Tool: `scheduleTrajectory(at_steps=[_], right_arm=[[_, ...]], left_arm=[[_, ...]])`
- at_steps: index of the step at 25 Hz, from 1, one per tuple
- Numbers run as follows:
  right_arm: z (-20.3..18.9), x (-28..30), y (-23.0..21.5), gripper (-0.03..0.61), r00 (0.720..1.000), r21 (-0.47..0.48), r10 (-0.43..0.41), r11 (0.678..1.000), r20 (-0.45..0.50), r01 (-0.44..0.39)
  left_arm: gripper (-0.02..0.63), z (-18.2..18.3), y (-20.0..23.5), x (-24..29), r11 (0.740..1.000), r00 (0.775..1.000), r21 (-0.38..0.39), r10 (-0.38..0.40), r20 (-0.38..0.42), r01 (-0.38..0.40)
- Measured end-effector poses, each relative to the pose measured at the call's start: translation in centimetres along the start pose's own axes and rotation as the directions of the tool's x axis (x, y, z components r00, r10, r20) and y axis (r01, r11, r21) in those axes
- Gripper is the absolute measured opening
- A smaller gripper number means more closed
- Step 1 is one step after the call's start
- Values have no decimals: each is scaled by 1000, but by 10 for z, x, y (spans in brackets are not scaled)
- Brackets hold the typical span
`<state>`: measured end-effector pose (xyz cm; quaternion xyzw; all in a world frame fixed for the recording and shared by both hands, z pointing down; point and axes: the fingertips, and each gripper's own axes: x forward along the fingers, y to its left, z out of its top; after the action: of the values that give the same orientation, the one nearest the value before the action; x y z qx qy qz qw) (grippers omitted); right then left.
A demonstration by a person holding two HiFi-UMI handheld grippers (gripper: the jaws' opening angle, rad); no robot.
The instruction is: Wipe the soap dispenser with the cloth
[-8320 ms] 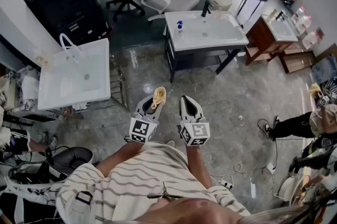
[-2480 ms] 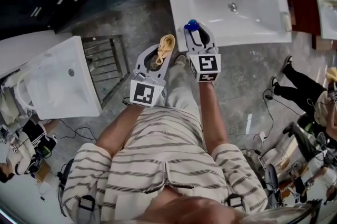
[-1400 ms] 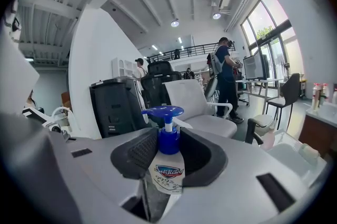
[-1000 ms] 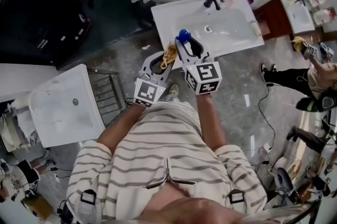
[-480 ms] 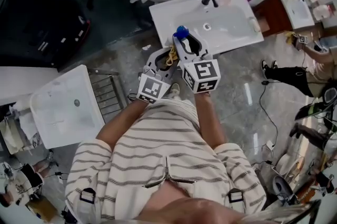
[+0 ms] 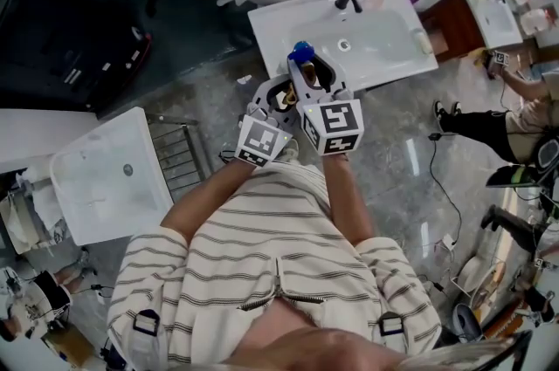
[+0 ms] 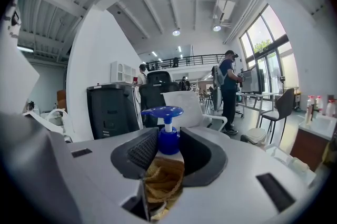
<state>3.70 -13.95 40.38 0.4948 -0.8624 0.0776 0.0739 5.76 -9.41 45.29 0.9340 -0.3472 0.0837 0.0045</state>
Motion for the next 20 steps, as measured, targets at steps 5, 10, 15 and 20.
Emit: scheduleTrajectory(at_steps=[5, 10, 15, 20], right_arm=[[2, -4, -3, 127, 1000, -6, -2, 1000, 6, 2], [5, -8, -3, 127, 1000, -5, -4, 1000, 14, 4], [10, -14, -4, 127, 1000, 7, -3, 1000, 29, 3], [15, -19, -6, 127, 999, 12, -6, 1000, 38, 6]], left_arm=[[87, -3, -2, 7, 999, 1000, -32, -13, -8, 13], [87, -8, -5, 10, 998, 1000, -53, -18, -21, 17], [87, -17, -9, 10, 998, 999, -54, -24, -42, 22], [87, -24, -9, 7, 999, 998, -50, -24, -58, 21]])
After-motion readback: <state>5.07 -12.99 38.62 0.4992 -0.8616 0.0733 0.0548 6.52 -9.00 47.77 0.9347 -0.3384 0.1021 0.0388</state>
